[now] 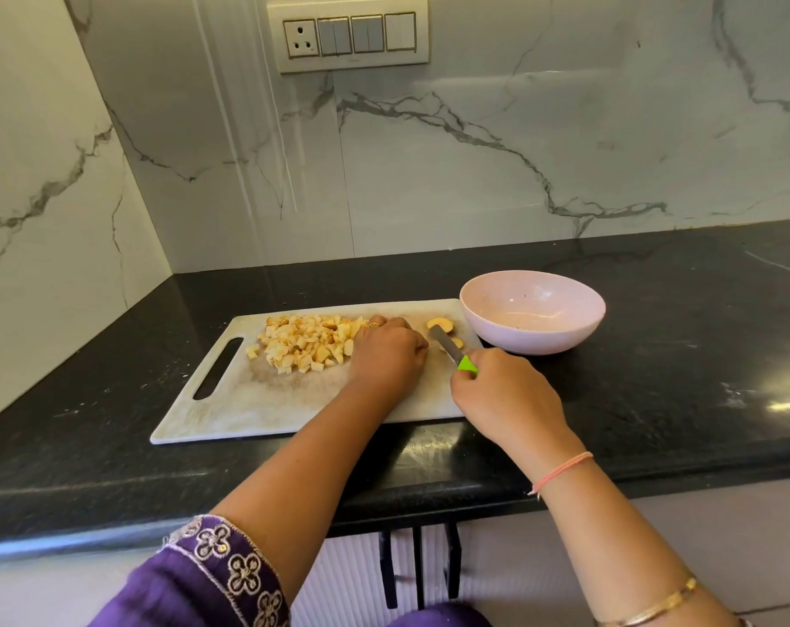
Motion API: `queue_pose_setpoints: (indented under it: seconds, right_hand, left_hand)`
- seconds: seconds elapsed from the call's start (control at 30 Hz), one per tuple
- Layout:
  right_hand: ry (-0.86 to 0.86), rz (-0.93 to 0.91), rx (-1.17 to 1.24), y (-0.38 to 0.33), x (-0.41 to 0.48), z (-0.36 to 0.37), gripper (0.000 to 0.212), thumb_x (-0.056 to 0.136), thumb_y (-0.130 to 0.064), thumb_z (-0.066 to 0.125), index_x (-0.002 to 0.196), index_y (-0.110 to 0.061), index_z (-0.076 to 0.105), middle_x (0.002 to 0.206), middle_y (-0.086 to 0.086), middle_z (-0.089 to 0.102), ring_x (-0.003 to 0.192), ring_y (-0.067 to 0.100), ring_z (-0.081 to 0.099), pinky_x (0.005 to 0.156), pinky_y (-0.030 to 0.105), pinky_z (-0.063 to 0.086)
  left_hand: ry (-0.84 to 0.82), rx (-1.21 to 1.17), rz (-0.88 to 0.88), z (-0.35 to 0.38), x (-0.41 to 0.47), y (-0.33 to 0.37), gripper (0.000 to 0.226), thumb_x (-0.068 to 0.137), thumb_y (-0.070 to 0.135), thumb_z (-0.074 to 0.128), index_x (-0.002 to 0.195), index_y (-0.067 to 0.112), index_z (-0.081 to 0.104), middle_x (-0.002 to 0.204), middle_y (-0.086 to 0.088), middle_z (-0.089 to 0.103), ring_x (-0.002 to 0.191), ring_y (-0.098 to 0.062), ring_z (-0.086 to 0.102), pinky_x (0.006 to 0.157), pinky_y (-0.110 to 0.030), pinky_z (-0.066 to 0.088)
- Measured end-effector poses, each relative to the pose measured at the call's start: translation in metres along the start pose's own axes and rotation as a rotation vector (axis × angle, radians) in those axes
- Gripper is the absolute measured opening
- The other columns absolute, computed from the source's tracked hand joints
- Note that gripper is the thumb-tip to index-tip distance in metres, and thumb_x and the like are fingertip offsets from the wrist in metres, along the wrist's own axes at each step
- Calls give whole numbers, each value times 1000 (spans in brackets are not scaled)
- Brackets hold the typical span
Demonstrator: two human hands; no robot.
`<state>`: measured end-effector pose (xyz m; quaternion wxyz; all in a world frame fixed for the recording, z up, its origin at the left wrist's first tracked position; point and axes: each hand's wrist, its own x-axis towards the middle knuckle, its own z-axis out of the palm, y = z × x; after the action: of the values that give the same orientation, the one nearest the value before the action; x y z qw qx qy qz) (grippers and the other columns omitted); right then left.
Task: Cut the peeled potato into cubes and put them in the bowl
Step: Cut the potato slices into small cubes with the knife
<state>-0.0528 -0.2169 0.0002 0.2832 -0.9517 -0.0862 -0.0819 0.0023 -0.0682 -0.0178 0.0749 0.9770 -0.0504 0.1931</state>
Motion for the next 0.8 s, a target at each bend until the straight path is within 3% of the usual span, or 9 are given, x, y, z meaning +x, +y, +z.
queue_pose_setpoints:
  seconds: [0.13,0.27,0.37,0.43,0.5,0.63,0.8]
  right_hand:
    - [66,-49,45,1,1,8,28,95,-30,40,110,-18,60,77,3,60,77,24,59,61,31,45]
    - [98,-41,79,2,0,13,39,96,-32,39,132,-25,52,84,4,63,77,23,59,63,33,49]
    - [98,-34,84,2,0,12,34,96,-32,39,121,-21,58,84,5,64,78,23,60,66,35,52]
    - [108,-44,78,4,0,10,25,95,-31,40,100,-20,61,78,4,61,75,24,59,60,32,48]
    - [119,-30,92,7,0,9,22,95,-31,41,79,-21,52,68,1,54,70,24,58,53,30,40]
    - [105,-11,85,11,1,5,22,95,-31,42,81,-18,53,64,-2,50,70,24,58,52,28,34]
    - [-26,13,5,3,2,5,25,93,-33,41,85,-15,56,77,4,56,78,25,59,60,31,39]
  left_hand:
    - [30,4,-20,2,1,2,35,96,28,45,130,28,55,122,4,63,114,-24,48,88,-33,38]
    - [58,-72,-54,5,-3,0,36,94,28,49,130,25,50,117,7,66,115,-24,48,85,-33,37]
    - [82,-136,-57,4,-4,1,31,94,28,50,125,22,51,118,9,65,116,-21,47,87,-32,35]
    - [104,-198,-79,3,-4,1,30,93,27,54,123,21,50,116,9,65,116,-19,47,88,-31,35]
    - [111,-237,-97,4,-5,0,31,93,25,56,122,19,48,116,9,66,115,-18,48,89,-31,35]
    - [77,-260,-105,6,-3,1,32,94,25,55,123,19,45,118,9,66,117,-19,46,90,-34,36]
    - [86,-251,-105,4,-3,3,36,93,24,55,126,19,43,124,6,61,117,-20,47,93,-35,37]
